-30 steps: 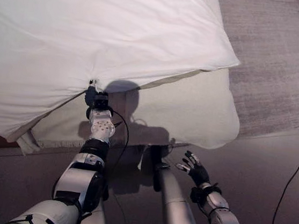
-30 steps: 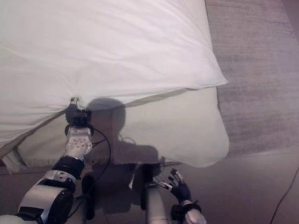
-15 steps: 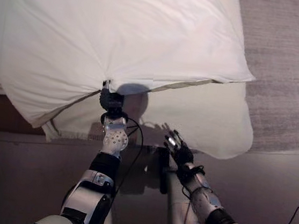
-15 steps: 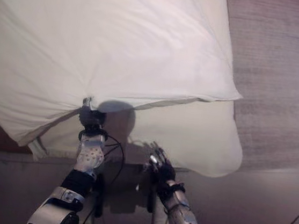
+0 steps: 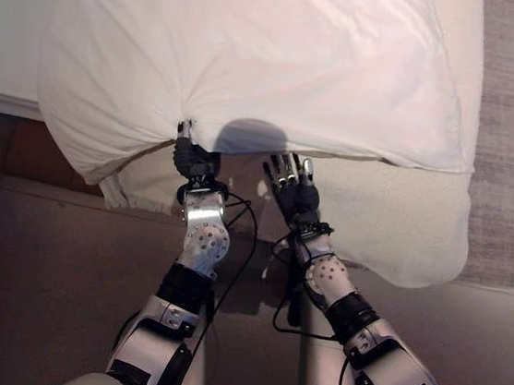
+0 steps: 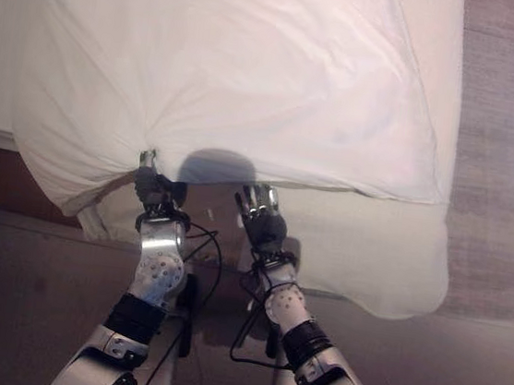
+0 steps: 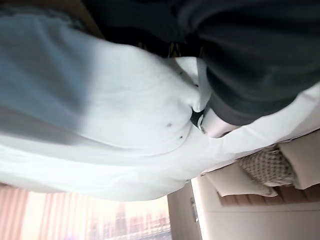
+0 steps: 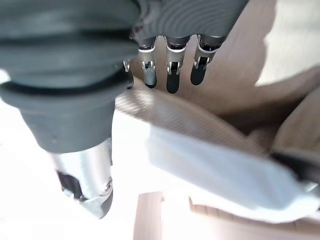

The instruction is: Make the bed

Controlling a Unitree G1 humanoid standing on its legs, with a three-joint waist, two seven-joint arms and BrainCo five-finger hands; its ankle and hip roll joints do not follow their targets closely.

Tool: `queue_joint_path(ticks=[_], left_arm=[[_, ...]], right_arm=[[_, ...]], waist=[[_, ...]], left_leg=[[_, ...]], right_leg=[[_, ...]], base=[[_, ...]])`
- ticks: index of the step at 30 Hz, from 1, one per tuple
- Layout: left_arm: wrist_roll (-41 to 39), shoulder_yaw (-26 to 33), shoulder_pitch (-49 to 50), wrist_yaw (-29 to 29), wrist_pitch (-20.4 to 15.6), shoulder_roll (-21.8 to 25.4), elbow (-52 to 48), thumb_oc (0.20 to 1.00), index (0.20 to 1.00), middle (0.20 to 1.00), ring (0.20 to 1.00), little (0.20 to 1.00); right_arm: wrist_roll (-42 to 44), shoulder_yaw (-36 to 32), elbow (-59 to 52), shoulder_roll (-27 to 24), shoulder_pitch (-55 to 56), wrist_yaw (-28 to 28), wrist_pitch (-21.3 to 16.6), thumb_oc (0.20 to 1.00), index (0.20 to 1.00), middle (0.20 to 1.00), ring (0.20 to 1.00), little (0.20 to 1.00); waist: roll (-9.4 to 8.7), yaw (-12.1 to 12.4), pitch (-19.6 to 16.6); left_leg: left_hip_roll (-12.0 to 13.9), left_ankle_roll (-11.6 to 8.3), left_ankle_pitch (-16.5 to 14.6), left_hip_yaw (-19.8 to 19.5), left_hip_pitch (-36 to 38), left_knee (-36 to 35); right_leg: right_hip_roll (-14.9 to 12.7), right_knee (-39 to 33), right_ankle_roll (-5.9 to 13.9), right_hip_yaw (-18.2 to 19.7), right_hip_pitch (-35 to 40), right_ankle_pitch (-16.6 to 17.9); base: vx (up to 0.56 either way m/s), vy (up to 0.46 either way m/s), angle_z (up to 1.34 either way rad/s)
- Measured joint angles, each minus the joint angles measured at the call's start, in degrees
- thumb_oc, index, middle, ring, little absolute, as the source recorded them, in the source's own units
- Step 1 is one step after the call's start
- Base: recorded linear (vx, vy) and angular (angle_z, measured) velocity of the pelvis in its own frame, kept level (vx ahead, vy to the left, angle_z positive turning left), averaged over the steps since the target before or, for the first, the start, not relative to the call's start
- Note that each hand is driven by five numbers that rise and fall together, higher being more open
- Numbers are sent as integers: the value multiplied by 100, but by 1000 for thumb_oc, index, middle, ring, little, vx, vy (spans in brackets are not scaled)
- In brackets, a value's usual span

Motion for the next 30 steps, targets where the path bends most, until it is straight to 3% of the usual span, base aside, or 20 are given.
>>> queue_joint_path(ticks=[6,17,25,30], left_arm=[[445,141,76,319,-1,30,-169,200,200,200,200,200],[1141,281,197,1011,21,164,-570,200,200,200,200,200],[1558,461,240,1290,58,457,-583,200,200,200,200,200],[1559,611,240,1407,144,658,-592,200,200,200,200,200]], right_arm=[[103,-403,-536,-67,-55,35,-122,1000,1000,1000,1000,1000],[95,-835,-960,-406,2,-43,-288,1000,1000,1000,1000,1000],[-269,-1023,-654,-798,25,-740,-263,1000,1000,1000,1000,1000],[-488,-1078,50,-1226,-151,-1411,-51,1000,1000,1000,1000,1000]], waist=[[158,10,91],[204,7,116],[208,9,117],[208,11,117]], left_leg=[[-48,12,32,-40,-34,-47],[-42,7,36,-34,-104,-84],[-28,7,37,-19,-97,-88],[-19,1,40,10,-97,-95]], right_leg=[[-65,0,2,-59,-26,-27],[-63,11,0,-64,-127,-71],[-59,56,-13,-53,-152,-79],[-52,67,-14,-29,-178,-79]], base=[[13,18,5],[3,1,0],[0,0,0],[0,-1,-1]])
